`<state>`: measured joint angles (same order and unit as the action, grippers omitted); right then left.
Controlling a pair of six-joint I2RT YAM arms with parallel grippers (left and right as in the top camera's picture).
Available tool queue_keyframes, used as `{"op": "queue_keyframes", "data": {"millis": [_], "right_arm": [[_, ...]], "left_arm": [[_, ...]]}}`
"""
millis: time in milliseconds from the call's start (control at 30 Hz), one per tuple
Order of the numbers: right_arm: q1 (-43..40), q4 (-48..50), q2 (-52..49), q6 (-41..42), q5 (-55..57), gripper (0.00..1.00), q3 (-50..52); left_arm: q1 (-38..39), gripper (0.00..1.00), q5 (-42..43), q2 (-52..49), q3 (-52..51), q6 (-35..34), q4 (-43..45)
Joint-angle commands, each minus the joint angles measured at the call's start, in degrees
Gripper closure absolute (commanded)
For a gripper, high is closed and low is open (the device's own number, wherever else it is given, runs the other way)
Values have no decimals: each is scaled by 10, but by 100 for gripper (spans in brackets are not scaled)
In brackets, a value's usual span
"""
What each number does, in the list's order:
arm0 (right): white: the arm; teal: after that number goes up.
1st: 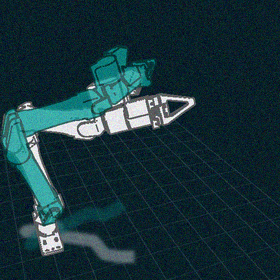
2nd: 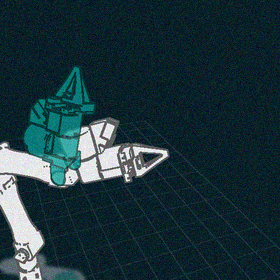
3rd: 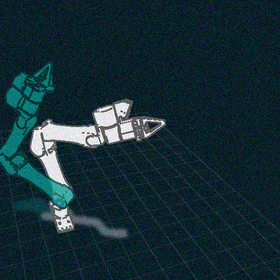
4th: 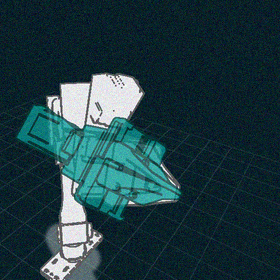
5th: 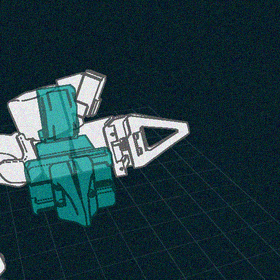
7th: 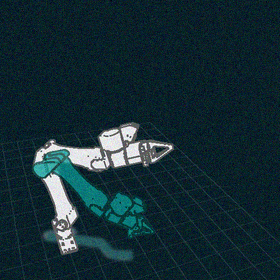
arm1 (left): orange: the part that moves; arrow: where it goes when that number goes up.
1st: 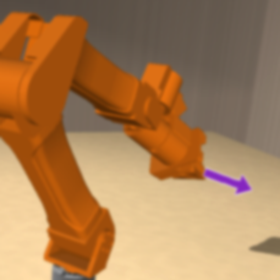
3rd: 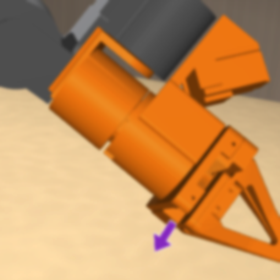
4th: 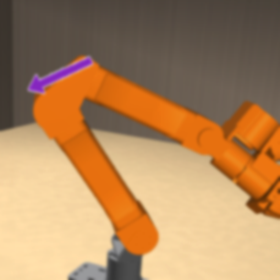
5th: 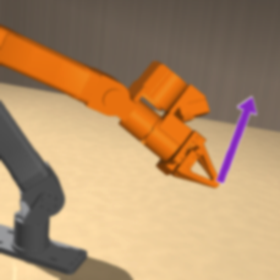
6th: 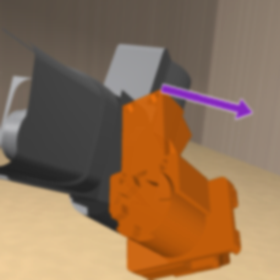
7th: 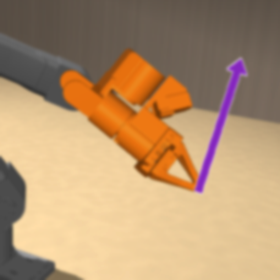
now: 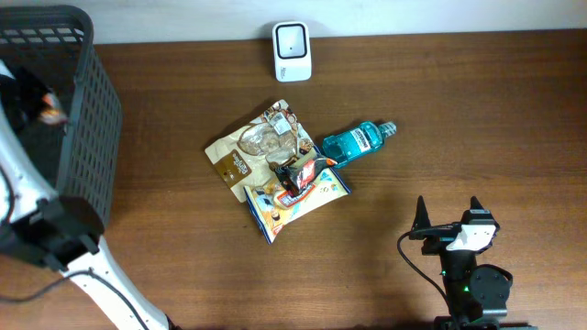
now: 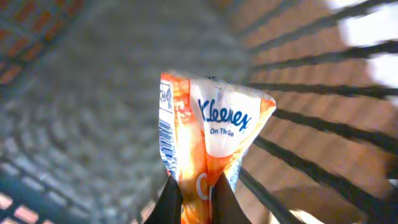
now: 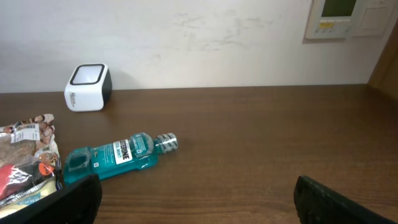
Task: Scan the item barcode
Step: 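Grasp another orange Kleenex pack from the basket with the left gripper, then drop the Kleenex pack on the pile and return to the basket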
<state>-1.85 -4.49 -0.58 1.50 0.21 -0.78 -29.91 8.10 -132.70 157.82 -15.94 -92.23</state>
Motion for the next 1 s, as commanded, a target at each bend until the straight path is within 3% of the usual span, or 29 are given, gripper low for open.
{"op": "queue_keyframes", "data": {"millis": [0,133,233,333,433,500,567,600,633,667,700,733,800,833,900,967], "right_arm": [[-3,-2,4,0,5,2,5],[-3,-2,4,0,5,2,5],[-3,-2,4,0,5,2,5],[-3,-2,4,0,5,2,5],[-3,-2,4,0,5,2,5],[-3,-2,4,0,5,2,5],[-3,-2,4,0,5,2,5],[-3,-2,4,0,5,2,5],[-3,-2,4,0,5,2,5],[-3,-2,4,0,5,1,5],[-3,-2,4,0,5,2,5],[-3,-2,4,0,5,2,5],[-3,-2,4,0,5,2,5],[-3,-2,4,0,5,2,5],[-3,-2,4,0,5,2,5],[-3,-2,4,0,5,2,5]], "left_arm": [[20,100,125,111,23,4,-45],[112,100,157,183,23,28,-45],[229,100,152,191,14,32,-45],[348,100,115,191,-62,32,-45],[485,100,31,191,-274,31,8],[534,100,-36,191,-385,20,72],[562,100,-104,191,-483,-38,143],[565,96,-106,191,-512,-42,167],[565,69,-105,191,-527,-42,181],[565,63,-105,191,-541,-42,196],[565,50,-105,191,-547,-42,207],[565,30,-105,191,-547,-42,214],[563,18,-107,191,-536,-35,219],[560,7,-110,192,-522,-32,212],[542,0,-115,197,-454,-16,165],[509,1,-172,204,-332,-16,80]]}}
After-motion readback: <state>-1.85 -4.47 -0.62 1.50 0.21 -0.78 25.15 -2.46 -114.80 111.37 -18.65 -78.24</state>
